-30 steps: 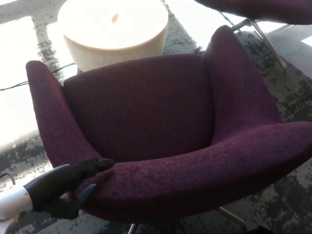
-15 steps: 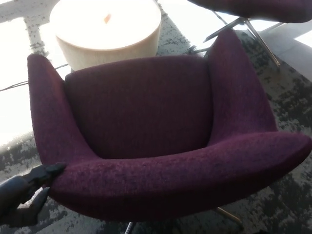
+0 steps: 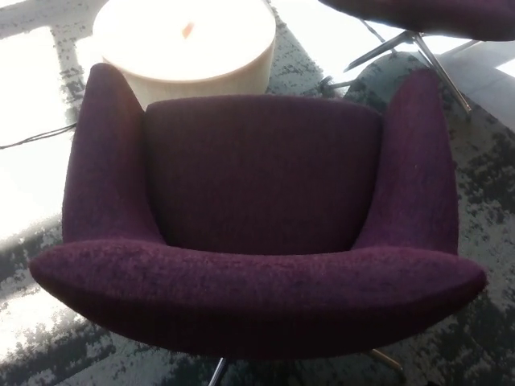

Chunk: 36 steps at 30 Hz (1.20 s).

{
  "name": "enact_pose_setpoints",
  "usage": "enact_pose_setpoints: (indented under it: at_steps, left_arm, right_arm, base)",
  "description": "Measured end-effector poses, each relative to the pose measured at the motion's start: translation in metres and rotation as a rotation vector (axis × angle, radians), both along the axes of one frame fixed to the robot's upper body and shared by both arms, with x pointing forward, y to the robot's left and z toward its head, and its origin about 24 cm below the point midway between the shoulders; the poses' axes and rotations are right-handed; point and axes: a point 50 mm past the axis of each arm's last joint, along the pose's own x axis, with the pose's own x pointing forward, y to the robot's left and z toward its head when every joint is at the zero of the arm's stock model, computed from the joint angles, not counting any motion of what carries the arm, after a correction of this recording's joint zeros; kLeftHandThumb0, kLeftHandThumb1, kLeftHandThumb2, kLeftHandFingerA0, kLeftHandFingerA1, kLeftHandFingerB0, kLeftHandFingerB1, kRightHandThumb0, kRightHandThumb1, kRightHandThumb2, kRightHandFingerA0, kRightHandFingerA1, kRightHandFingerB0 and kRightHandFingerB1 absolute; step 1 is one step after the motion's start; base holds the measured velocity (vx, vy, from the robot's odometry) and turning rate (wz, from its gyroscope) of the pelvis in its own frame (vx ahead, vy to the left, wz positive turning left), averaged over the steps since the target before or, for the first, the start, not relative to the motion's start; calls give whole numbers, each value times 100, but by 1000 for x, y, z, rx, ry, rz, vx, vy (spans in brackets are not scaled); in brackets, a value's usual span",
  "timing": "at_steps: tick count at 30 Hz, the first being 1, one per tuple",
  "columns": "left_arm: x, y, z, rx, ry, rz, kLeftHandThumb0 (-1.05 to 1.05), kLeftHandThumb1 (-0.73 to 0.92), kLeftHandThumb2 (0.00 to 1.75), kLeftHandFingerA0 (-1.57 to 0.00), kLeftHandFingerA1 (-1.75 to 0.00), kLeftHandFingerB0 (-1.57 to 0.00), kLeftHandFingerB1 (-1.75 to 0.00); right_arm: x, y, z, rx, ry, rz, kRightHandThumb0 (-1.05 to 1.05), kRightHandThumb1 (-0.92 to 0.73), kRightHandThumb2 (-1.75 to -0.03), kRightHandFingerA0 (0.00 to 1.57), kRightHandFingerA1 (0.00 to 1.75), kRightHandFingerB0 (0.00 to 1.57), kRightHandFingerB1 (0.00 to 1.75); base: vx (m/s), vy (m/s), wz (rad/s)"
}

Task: The robot stands in front of a sofa and uses its left hand to push the left side of the sofa

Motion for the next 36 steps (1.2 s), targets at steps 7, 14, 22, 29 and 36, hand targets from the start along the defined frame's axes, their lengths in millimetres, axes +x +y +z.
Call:
enact_pose_setpoints:
  at_steps: [7,14,22,29,36]
  left_arm:
    - [-39,-9,-40,-102,107,83,-95,87,121,-4,-21,-4,-11]
    - [-83,-35,-80,-229,249,83,-87,88,119,0,-19,0,-13]
    - [-112,-58,-103,-334,344,74,-94,87,123,0,-14,0,-7]
    - [-122,-71,-116,-376,418,46,-86,92,125,0,-16,0,-11]
    - [-140,-72,-126,-323,533,25,-86,92,123,0,-17,0,-12]
  right_arm:
    - [-1,0,-1,0,4,-2,-105,-83,-84,28,120,28,112]
    - [-1,1,-1,4,8,-3,-105,-83,-80,30,115,8,105]
    - [0,3,-1,7,9,-3,-105,-57,-125,37,94,0,76]
    - [0,4,-1,15,8,-4,-56,-20,-106,18,74,1,66]
    - [-2,6,-3,13,19,6,-57,-21,-106,15,74,1,67]
  base:
    - [0,0,0]
    - [0,0,0]
    - [0,0,0]
    - [0,0,0]
    - [0,0,0]
